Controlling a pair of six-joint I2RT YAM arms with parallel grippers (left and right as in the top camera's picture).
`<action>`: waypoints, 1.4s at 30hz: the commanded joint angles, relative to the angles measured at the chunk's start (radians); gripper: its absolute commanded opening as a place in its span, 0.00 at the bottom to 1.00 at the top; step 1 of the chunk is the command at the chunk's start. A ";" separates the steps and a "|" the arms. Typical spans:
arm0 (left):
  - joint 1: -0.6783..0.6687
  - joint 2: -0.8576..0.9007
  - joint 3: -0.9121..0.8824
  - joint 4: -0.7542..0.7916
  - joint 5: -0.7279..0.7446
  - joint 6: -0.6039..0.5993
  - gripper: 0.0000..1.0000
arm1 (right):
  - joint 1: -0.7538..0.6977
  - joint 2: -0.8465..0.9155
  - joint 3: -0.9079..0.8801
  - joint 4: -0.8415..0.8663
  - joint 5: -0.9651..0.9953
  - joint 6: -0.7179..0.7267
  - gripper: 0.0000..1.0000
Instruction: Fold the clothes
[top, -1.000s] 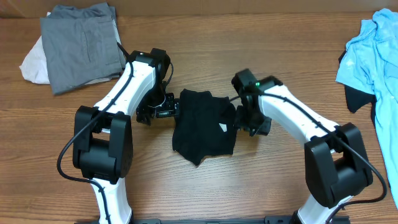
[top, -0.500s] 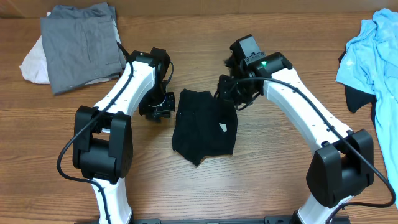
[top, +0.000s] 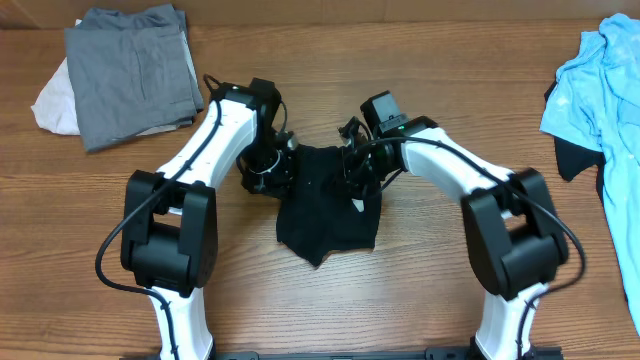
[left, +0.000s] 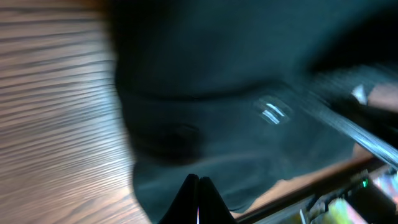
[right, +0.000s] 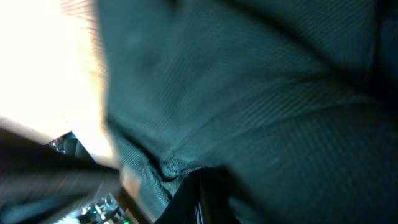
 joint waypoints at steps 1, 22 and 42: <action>-0.016 -0.019 -0.004 -0.002 0.071 0.082 0.04 | -0.021 0.056 -0.006 0.034 -0.019 0.021 0.06; -0.008 -0.016 -0.203 0.200 -0.055 0.037 0.04 | -0.163 -0.115 0.052 -0.226 -0.046 -0.067 0.04; 0.020 -0.016 -0.200 0.174 -0.043 -0.005 0.04 | -0.023 -0.139 -0.266 -0.134 0.143 -0.030 0.14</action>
